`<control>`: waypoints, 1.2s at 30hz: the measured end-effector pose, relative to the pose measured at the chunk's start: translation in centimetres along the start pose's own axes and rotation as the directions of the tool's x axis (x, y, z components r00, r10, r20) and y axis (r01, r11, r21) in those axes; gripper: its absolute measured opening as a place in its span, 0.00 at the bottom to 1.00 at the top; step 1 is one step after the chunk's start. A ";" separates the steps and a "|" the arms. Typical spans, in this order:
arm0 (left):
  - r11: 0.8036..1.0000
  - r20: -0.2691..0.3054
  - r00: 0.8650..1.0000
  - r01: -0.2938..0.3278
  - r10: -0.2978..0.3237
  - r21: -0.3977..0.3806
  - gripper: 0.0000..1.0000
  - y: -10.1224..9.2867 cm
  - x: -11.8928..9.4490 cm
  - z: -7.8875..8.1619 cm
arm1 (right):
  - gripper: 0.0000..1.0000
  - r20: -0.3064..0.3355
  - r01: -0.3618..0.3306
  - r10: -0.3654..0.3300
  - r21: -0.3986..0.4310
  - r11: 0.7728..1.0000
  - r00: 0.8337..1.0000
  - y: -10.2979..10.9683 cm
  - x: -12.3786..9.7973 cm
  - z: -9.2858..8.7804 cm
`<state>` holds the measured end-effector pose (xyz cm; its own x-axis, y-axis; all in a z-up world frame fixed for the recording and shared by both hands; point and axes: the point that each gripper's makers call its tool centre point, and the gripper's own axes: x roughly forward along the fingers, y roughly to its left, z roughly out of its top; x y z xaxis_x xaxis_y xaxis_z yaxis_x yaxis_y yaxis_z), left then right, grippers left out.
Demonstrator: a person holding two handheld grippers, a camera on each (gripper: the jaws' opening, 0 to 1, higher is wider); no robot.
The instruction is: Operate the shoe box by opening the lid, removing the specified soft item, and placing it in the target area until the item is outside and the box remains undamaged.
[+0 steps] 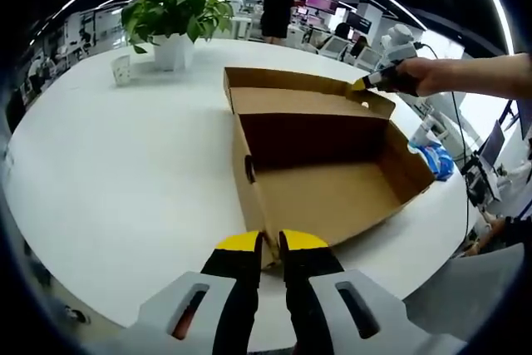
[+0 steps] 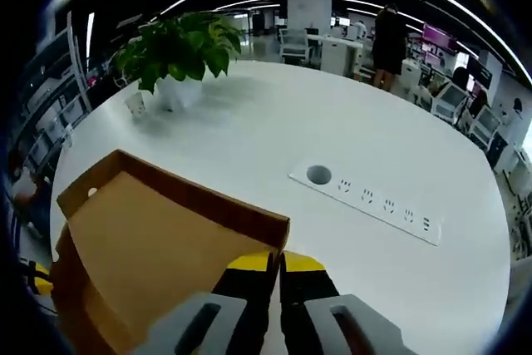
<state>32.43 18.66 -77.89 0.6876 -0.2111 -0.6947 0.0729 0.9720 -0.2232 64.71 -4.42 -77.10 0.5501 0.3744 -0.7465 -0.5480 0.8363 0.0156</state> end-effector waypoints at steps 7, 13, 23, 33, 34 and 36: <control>1.000 0.003 1.000 0.005 -0.005 -0.013 0.07 0.1 0.0 0.0 | 0.00 0.059 -0.002 0.003 -0.010 1.000 0.998 0.1 -2.1 1.9; 1.000 0.001 1.000 0.002 -0.002 -0.002 0.07 0.1 0.0 0.1 | 0.00 0.107 0.004 -0.001 -0.034 0.999 0.994 0.9 -5.2 2.9; 1.000 0.001 1.000 0.015 -0.015 -0.007 0.07 -0.2 -0.1 0.1 | 0.00 0.175 0.006 0.004 -0.056 0.998 0.985 1.7 -8.5 3.5; 1.000 0.003 1.000 0.017 -0.017 -0.015 0.07 -0.1 -0.2 0.2 | 0.00 0.223 0.010 0.006 -0.073 0.997 0.975 2.5 -11.6 3.4; 1.000 0.004 1.000 0.018 -0.018 -0.018 0.07 -0.1 -0.2 0.2 | 0.00 0.230 0.012 0.005 -0.074 0.997 0.973 2.7 -12.0 3.3; 0.999 0.006 1.000 0.021 -0.021 -0.028 0.07 0.1 -0.2 0.2 | 0.00 0.245 0.017 0.001 -0.073 0.997 0.970 3.4 -13.1 2.8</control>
<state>32.44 18.78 -77.65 0.6903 -0.2307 -0.6858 0.0672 0.9642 -0.2567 57.43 -5.35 -65.41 0.6869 0.4623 -0.5607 -0.5831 0.8111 -0.0456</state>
